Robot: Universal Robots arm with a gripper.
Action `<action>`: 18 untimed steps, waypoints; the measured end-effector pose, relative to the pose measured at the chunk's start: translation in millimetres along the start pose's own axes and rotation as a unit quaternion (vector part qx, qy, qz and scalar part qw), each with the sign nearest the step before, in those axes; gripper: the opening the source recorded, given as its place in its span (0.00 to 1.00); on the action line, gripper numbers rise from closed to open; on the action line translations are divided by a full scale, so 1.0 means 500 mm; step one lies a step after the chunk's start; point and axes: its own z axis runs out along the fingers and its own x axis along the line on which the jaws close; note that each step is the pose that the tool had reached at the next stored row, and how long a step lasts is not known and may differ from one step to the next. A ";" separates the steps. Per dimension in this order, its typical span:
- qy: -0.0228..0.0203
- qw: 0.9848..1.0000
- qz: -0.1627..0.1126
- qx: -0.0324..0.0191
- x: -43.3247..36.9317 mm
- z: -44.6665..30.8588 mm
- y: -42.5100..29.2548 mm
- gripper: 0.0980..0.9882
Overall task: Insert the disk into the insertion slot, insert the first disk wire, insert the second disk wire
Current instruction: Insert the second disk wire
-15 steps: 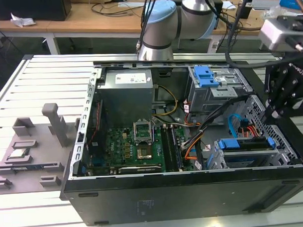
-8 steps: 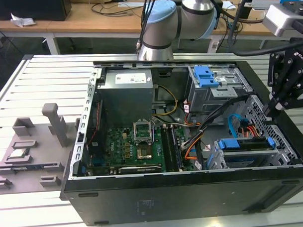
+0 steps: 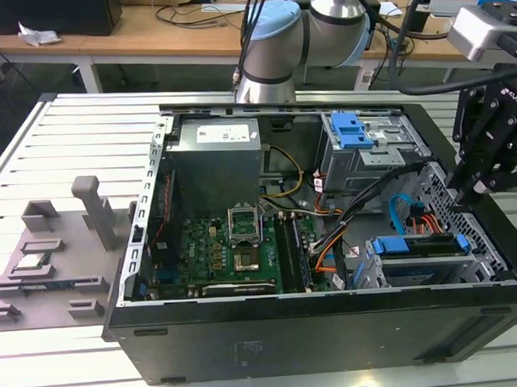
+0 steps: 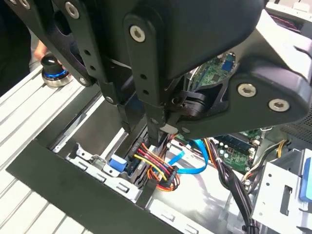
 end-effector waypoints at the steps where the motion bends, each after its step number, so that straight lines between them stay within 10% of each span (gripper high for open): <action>1: 0.000 1.000 0.000 0.000 0.000 0.004 0.006 0.23; 9: 0.005 1.000 0.000 0.000 -0.010 0.050 0.071 0.23; 18: 0.008 1.000 0.000 0.000 -0.010 0.054 0.075 0.21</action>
